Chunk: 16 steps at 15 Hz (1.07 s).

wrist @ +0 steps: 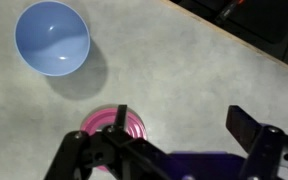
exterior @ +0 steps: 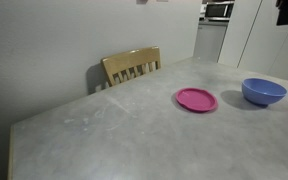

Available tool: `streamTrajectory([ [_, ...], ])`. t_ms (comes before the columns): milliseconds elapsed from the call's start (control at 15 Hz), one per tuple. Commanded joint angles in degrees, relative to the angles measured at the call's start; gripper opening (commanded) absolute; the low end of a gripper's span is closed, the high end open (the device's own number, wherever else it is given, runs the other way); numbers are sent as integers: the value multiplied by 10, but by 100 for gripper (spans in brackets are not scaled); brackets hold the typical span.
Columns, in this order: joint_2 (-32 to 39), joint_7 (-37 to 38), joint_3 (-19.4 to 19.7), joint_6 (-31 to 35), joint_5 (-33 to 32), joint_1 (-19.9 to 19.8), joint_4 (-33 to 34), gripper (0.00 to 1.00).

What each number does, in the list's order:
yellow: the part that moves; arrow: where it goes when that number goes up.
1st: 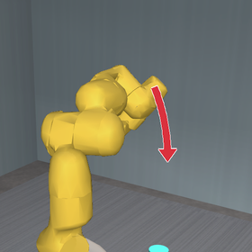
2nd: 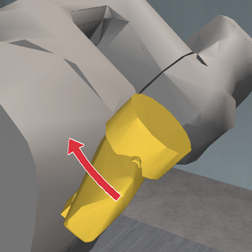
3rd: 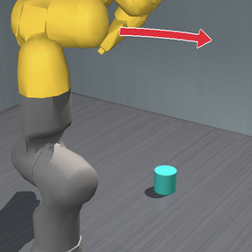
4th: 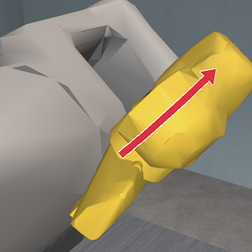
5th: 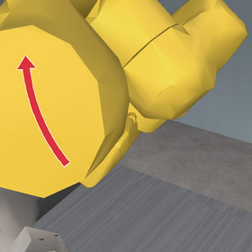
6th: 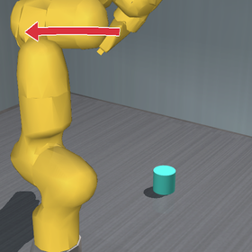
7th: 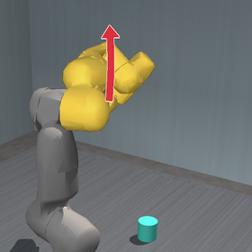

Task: Put the pink plate on the bowl

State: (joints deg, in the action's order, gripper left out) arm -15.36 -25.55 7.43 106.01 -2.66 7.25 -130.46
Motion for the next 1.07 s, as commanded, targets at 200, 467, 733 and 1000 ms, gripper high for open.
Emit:
streamTrajectory([
  [200, 22, 9, -23, 5, 7, -21, 12, 100],
  [467, 66, 102, -35, 59, 109, -15, 28, 100],
  [733, 121, 216, -69, 163, 191, -11, 29, 100],
  [1000, 197, 360, -100, 284, 182, -11, 31, 100],
])
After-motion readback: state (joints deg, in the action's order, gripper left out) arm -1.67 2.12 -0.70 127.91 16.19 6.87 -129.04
